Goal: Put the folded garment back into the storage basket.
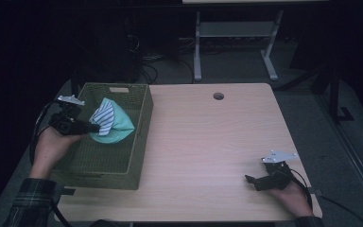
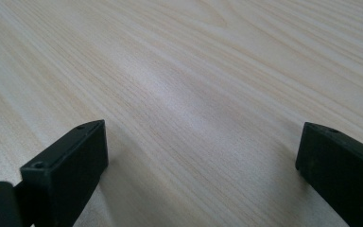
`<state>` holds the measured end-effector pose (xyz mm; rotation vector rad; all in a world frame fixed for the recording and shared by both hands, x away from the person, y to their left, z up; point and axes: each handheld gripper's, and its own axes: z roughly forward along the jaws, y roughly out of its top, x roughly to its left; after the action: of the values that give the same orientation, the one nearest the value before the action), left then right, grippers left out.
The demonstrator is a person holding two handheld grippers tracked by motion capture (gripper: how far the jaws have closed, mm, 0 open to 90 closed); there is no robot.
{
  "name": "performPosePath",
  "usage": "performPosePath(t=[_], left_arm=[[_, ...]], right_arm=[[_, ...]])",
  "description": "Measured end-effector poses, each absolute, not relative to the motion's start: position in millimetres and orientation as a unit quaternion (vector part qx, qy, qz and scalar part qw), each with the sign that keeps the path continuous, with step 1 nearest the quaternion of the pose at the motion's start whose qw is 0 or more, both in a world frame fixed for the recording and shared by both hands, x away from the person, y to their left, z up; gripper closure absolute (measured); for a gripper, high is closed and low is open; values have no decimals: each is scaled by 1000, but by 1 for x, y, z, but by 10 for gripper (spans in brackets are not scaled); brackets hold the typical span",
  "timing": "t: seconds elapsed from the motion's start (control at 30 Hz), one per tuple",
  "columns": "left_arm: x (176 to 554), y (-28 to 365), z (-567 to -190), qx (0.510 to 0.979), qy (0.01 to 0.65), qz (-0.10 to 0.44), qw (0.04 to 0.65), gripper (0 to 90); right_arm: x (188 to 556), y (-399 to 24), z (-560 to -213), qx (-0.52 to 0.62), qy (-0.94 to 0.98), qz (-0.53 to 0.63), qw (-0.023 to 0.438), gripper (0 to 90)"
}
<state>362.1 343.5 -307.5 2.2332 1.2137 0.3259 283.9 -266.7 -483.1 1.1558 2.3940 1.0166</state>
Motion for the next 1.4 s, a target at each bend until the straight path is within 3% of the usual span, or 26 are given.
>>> performPosePath(t=[1.03,1.4], left_arm=[[379,344,-386,836,476,95,255,780],[385,341,-405,847,479,86,213,762]], right_arm=[[284,-267,-483,402,832,353,147,28],[284,-267,-483,402,832,353,147,28]])
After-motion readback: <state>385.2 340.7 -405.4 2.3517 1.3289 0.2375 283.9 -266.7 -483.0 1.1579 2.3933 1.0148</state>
